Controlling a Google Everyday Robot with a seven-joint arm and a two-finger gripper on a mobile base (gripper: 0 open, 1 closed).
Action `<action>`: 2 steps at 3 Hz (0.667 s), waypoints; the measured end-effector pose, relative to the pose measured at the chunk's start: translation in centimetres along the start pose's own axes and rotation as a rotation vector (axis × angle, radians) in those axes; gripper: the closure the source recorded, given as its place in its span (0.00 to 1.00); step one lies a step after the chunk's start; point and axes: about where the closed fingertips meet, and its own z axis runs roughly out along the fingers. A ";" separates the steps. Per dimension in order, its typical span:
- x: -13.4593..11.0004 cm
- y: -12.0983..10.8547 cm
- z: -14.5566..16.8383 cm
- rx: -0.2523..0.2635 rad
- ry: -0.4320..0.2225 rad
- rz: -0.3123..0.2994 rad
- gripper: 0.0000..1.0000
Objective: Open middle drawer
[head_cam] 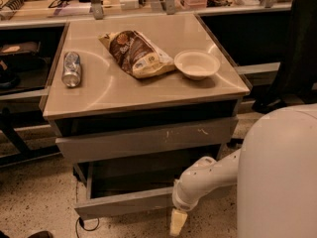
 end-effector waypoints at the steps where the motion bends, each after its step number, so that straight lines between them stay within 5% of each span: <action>1: 1.4 1.1 0.6 -0.022 0.017 0.016 0.00; 2: 1.9 1.8 0.4 -0.028 0.018 0.034 0.00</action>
Offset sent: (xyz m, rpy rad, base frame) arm -0.1201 -0.0535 -0.0093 -0.0493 0.1406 -0.0629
